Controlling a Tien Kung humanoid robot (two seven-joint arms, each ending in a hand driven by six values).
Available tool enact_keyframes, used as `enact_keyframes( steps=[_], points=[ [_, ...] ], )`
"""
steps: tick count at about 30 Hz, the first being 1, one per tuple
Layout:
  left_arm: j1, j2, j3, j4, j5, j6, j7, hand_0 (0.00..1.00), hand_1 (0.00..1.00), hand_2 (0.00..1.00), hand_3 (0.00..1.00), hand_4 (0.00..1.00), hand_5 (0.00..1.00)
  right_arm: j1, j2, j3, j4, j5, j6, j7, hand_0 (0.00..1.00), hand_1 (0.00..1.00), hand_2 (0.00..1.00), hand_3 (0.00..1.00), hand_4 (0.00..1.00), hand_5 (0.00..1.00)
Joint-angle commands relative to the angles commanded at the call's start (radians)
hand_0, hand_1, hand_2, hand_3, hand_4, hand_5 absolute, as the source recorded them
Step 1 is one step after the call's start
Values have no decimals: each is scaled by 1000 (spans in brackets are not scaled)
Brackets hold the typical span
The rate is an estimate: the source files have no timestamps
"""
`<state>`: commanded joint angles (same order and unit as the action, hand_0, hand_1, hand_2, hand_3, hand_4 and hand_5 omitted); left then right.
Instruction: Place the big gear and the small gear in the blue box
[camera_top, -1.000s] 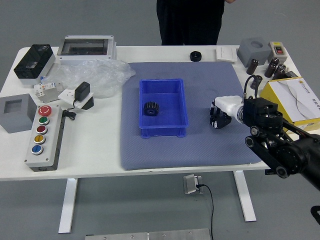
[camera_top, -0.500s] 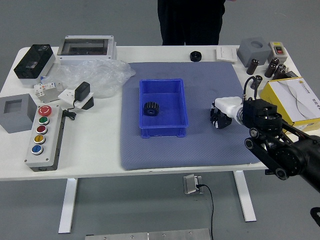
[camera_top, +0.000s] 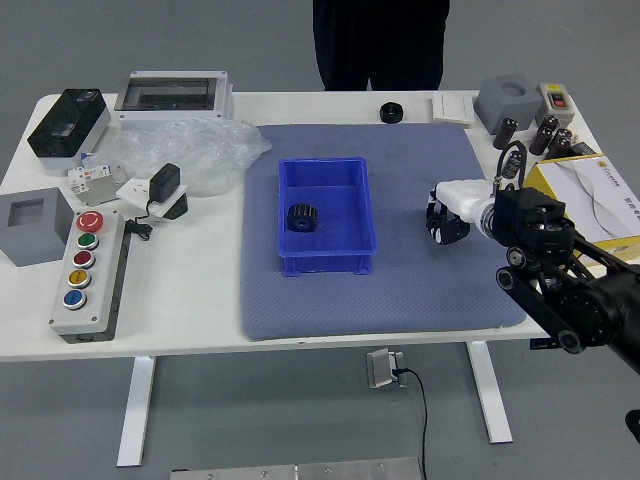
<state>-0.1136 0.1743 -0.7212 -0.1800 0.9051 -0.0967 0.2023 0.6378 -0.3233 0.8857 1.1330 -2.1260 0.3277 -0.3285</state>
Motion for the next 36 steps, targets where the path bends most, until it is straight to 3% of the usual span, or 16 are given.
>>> enact_keyframes(
  steps=[9,14,22,30,36],
  points=[
    [-1,2,-2,0,0,0,0,822,828,829,813,535,120,41,-38,66,90,-22,18,-12,549,445,477,576,566,60],
    [0,4,-1,0,1,0,0,822,828,829,813,535,119,69,-36,88,151,-31,25,-15,546,446,475,574,572,62],
    [1,5,5,0,5,-1,1,822,828,829,813,535,119,116,31,52,184,-30,28,-15,542,446,474,573,576,63],
    [0,7,10,0,11,-2,2,822,828,829,813,535,119,133,128,-2,158,-20,17,-11,543,444,470,573,580,65],
    [-1,6,15,0,10,-2,2,822,828,829,813,536,119,123,172,-32,132,-8,7,-8,552,459,477,584,579,80]
  ],
)
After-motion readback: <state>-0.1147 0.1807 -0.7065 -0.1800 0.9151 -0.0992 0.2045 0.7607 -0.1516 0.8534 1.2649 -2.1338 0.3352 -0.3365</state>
